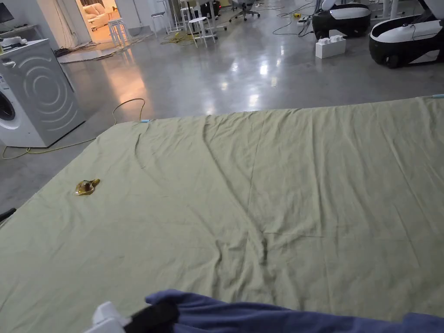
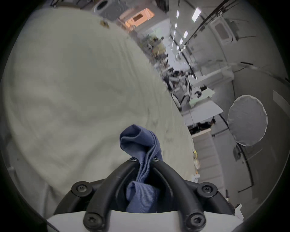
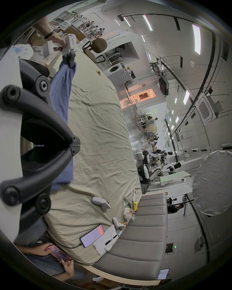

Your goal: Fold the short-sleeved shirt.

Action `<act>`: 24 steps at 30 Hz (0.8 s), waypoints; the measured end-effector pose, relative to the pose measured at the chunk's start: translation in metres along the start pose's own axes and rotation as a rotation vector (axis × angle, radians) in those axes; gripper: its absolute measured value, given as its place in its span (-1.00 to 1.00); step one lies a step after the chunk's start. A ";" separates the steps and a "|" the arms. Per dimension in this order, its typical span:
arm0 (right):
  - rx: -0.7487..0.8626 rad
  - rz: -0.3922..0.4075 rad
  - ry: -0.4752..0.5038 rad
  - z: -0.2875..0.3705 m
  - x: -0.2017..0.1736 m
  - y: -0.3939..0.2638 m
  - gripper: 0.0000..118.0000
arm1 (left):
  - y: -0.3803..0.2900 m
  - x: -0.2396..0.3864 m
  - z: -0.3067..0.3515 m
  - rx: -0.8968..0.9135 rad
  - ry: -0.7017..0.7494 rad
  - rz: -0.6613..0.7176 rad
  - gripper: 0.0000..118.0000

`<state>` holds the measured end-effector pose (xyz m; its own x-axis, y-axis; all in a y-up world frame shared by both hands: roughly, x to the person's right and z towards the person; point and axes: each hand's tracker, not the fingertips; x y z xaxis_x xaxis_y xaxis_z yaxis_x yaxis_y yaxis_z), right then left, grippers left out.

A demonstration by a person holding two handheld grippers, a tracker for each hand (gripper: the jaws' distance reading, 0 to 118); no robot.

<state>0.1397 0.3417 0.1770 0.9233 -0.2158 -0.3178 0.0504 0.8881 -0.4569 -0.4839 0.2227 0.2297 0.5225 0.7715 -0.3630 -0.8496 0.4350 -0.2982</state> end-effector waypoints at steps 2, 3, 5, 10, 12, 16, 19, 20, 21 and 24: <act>0.003 -0.007 0.005 0.000 0.001 0.000 -1.00 | 0.030 -0.006 0.009 0.026 0.095 -0.113 -0.86; 0.003 -0.014 0.008 -0.001 0.002 -0.001 -1.00 | 0.036 0.004 0.016 0.033 0.114 -0.166 -0.86; 0.002 -0.030 0.018 -0.003 0.003 -0.002 -1.00 | 0.042 0.017 0.023 0.038 0.104 -0.237 -0.86; 0.008 -0.018 0.011 0.000 0.001 0.000 -1.00 | -0.027 0.091 -0.011 -0.096 -0.033 -0.418 -0.86; 0.017 -0.015 0.016 0.007 0.003 0.004 -1.00 | -0.066 0.118 -0.037 -0.185 -0.027 -0.489 -0.86; 0.039 -0.006 -0.007 0.023 0.009 0.006 -1.00 | -0.141 0.148 -0.103 -0.341 0.053 -0.642 -0.86; 0.049 -0.005 -0.038 0.036 0.018 0.004 -1.00 | -0.177 0.156 -0.139 -0.368 0.142 -0.683 -0.85; 0.050 -0.011 -0.050 0.039 0.021 0.003 -1.00 | -0.183 0.157 -0.147 -0.379 0.162 -0.694 -0.75; 0.051 -0.019 -0.062 0.042 0.026 0.003 -1.00 | -0.186 0.157 -0.153 -0.380 0.150 -0.696 -0.51; 0.053 -0.058 -0.081 0.047 0.037 0.001 -1.00 | -0.175 0.159 -0.141 -0.406 -0.030 -0.623 0.35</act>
<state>0.1920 0.3533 0.2039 0.9459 -0.2355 -0.2232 0.1223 0.8959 -0.4271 -0.2422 0.2038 0.0992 0.8916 0.4528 0.0021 -0.3003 0.5947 -0.7457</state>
